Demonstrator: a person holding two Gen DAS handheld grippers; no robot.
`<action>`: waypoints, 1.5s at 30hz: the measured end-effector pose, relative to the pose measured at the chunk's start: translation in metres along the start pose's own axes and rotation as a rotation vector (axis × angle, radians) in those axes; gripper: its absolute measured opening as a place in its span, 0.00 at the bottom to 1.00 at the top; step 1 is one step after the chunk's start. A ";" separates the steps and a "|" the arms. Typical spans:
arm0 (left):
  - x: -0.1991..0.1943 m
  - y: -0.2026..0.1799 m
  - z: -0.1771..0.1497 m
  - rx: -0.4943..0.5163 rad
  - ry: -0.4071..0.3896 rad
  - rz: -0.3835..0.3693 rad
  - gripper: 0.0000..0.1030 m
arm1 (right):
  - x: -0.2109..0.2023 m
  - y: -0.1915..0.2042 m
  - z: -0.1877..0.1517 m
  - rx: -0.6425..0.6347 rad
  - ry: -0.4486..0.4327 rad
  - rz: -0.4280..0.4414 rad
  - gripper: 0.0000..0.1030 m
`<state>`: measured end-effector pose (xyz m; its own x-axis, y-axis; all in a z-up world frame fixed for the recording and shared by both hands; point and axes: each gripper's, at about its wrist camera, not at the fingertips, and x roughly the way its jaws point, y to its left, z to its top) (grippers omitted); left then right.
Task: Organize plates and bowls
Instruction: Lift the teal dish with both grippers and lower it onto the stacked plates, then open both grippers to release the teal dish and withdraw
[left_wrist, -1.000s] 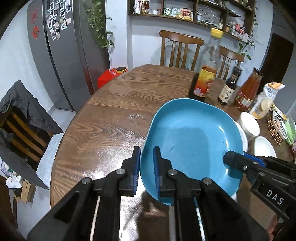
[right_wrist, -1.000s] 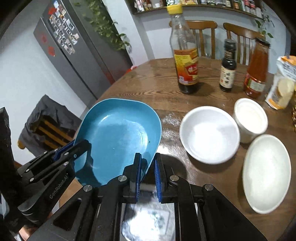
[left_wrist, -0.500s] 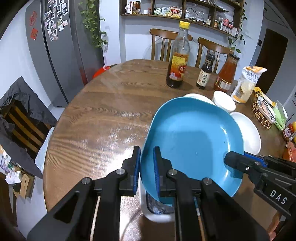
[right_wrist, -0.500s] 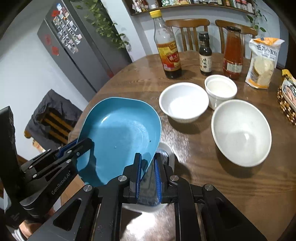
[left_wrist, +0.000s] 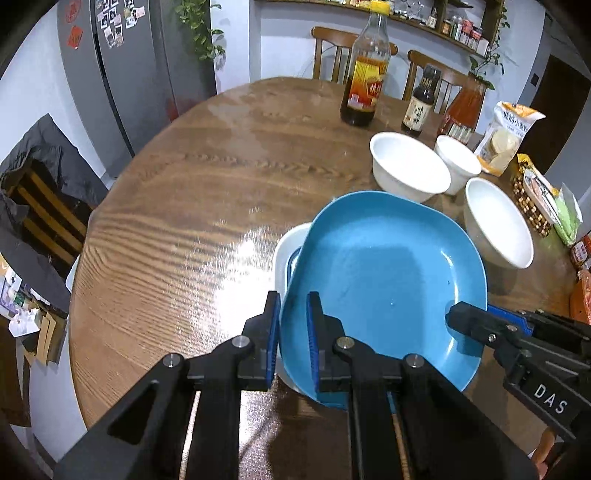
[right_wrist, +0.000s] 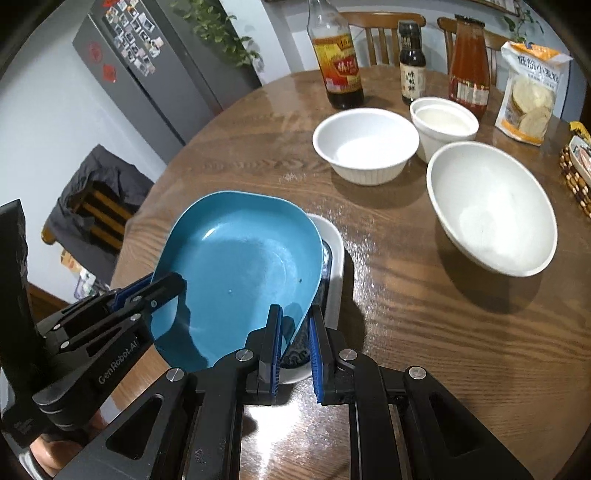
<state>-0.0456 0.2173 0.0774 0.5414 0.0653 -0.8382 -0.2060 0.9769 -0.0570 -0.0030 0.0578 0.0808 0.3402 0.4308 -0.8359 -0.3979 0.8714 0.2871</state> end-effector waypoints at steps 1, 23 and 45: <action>0.002 0.000 -0.002 0.001 0.008 0.002 0.13 | 0.002 -0.001 -0.001 -0.001 0.006 -0.001 0.15; 0.032 -0.001 -0.011 0.049 0.076 0.006 0.12 | 0.037 -0.001 0.007 -0.016 0.052 -0.091 0.15; 0.031 -0.002 -0.009 0.045 0.078 -0.006 0.13 | 0.038 0.002 0.016 -0.018 0.044 -0.128 0.15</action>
<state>-0.0360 0.2155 0.0463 0.4769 0.0450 -0.8778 -0.1647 0.9856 -0.0389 0.0222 0.0796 0.0570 0.3517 0.3050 -0.8850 -0.3691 0.9140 0.1683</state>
